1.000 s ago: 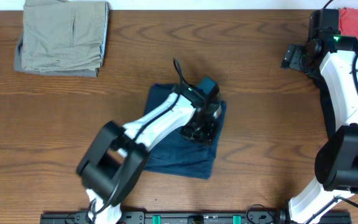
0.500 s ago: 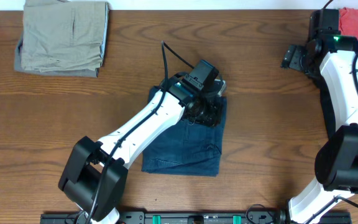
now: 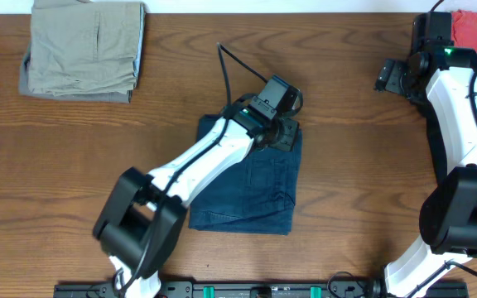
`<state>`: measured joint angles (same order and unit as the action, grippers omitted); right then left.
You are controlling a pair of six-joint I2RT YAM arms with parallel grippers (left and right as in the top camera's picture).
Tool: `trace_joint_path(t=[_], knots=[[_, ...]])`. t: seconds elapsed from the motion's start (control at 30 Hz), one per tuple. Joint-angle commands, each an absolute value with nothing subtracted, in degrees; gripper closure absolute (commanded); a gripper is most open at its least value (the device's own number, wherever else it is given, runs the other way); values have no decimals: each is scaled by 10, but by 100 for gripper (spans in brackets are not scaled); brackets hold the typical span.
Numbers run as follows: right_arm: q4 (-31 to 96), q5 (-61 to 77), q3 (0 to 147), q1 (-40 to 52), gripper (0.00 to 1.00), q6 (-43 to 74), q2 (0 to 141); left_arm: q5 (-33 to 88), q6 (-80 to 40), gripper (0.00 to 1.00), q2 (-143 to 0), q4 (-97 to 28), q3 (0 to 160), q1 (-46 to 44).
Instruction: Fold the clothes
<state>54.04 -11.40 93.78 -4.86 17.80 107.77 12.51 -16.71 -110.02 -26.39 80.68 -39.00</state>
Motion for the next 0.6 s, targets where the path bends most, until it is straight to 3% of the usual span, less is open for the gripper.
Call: trace_joint_path(t=[0.0,0.33,0.57], knots=[[540,-120,940,-49,1,186,1081,111,-184,72,-1132,-249,805,-389],[540,-120,940,-49,1,186,1081,111,-183,72,-1202,-227,805,-389],[540,-120,940,-49,1,186,1081,114,-183,72,-1172,-235,806,-389]])
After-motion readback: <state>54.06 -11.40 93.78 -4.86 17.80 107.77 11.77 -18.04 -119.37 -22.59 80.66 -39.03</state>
